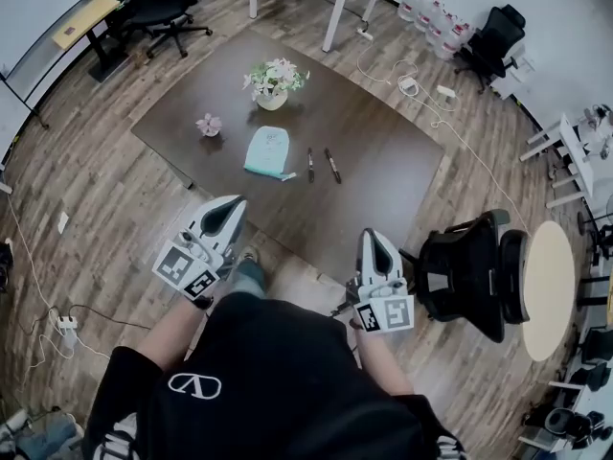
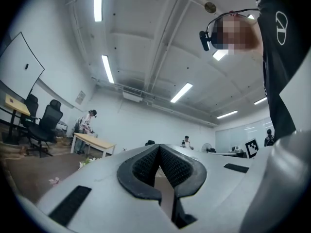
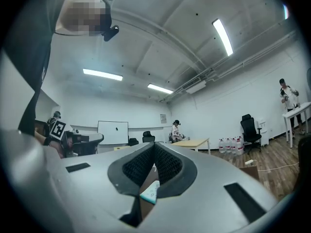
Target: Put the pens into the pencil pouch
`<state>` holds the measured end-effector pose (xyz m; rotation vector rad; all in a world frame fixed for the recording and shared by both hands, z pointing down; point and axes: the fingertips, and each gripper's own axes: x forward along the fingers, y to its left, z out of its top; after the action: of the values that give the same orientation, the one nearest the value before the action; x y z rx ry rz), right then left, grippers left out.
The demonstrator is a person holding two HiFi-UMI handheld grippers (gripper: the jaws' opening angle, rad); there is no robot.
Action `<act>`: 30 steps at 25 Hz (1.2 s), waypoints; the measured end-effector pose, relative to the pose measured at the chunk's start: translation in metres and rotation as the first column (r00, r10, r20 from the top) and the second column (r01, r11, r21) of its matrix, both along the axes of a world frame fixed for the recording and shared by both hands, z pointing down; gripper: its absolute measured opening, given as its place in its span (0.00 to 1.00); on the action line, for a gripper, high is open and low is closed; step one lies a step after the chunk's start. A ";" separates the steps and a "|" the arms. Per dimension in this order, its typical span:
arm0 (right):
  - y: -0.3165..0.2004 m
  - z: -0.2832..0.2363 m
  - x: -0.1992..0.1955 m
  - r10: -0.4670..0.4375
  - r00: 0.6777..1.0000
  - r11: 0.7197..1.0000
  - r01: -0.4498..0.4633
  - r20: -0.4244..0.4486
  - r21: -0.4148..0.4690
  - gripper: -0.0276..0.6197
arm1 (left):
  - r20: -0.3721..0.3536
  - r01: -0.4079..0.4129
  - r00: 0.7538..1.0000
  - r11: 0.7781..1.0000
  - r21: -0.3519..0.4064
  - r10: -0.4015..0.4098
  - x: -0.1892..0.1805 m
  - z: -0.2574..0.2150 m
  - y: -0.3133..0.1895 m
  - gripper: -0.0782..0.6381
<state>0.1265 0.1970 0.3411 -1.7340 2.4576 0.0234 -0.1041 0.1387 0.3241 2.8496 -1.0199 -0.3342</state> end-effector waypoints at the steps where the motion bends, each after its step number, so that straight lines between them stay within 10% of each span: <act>1: -0.015 -0.003 -0.003 0.016 1.000 1.000 -0.016 -0.004 0.000 0.04 | -0.001 -0.014 1.000 1.000 -0.004 0.014 -0.003 0.001 -0.018 0.11; 14: -0.176 -0.012 -0.041 0.183 0.983 0.983 -0.183 -0.011 -0.035 0.04 | -0.012 -0.194 0.981 0.978 -0.078 0.193 -0.022 0.022 -0.197 0.11; 30: -0.223 0.002 -0.009 0.135 0.990 0.989 -0.133 0.028 -0.061 0.04 | 0.071 -0.164 0.983 0.982 -0.092 0.171 0.010 0.033 -0.239 0.11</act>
<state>0.1173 -0.0260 0.3433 -1.9061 2.3384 -0.0641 -0.0939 -0.1005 0.3570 2.8650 -0.7781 -0.1612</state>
